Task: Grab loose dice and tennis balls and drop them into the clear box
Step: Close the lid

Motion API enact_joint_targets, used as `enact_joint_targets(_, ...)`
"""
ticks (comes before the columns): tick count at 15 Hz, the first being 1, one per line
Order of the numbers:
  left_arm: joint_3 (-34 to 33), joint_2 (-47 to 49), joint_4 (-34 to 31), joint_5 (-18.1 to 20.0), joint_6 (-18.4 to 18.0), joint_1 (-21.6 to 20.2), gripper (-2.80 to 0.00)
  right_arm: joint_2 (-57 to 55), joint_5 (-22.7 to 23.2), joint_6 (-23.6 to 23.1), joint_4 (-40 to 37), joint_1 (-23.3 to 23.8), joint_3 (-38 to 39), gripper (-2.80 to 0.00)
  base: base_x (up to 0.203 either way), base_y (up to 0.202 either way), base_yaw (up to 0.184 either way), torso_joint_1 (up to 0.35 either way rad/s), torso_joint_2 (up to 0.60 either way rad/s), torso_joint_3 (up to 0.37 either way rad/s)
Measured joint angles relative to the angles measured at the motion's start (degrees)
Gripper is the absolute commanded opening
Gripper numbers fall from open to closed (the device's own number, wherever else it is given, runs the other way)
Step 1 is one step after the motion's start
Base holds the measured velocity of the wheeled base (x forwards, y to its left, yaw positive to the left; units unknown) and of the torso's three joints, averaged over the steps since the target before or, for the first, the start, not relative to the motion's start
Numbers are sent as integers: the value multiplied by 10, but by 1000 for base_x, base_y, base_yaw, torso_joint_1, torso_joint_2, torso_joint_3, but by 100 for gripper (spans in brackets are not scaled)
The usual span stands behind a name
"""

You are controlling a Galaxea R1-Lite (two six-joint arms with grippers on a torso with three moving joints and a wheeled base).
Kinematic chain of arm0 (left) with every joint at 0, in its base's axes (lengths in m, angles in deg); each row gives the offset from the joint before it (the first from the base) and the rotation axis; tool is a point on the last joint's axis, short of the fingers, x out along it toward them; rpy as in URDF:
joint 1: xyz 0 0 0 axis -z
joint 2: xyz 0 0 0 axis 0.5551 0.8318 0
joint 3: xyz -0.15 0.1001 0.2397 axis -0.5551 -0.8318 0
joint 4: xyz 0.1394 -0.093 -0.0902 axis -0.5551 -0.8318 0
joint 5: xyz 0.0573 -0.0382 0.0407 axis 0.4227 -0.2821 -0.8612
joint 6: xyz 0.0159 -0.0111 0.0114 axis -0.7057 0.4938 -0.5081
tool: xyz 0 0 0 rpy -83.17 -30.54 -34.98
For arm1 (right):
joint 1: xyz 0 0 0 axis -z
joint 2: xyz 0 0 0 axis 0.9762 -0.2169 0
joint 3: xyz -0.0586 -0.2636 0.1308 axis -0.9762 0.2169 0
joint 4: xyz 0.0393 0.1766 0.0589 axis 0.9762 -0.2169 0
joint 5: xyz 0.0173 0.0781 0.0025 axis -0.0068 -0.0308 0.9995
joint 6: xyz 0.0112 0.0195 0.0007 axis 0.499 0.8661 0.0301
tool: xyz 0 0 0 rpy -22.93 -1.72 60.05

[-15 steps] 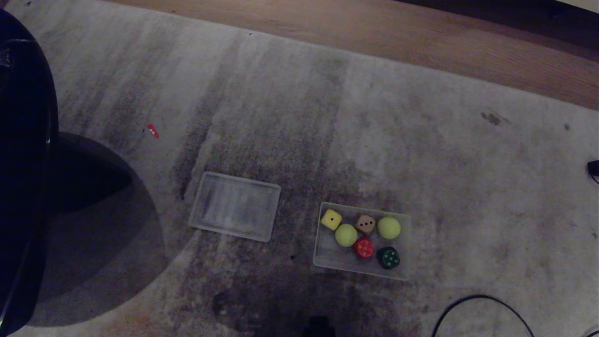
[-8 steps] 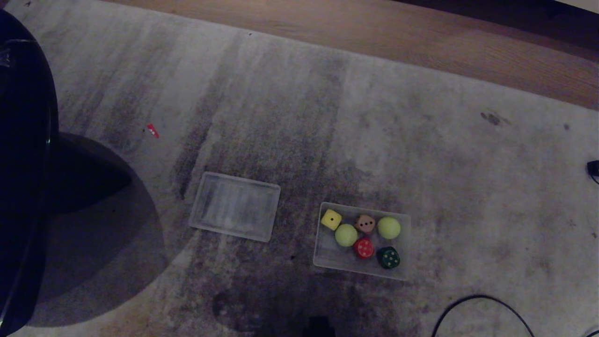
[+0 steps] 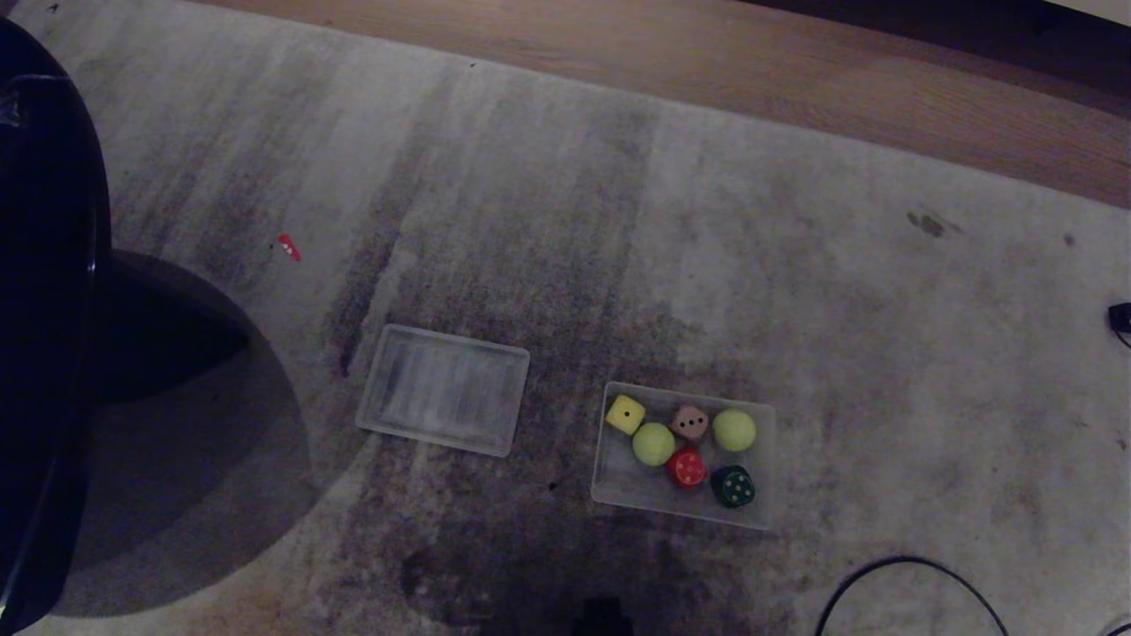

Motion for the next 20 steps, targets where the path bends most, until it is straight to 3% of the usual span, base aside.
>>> enact_joint_targets(15, 0, 0, 0, 0, 1, 0, -280, 3, 1, -1, -1, 0, 0, -280, 0, 0, 0, 0, 0, 2)
enact_joint_targets(20, 0, 0, 0, 0, 1, 0, -280, 3, 0, -1, -1, 0, 0, -280, 0, 0, 0, 1, 1, 170)
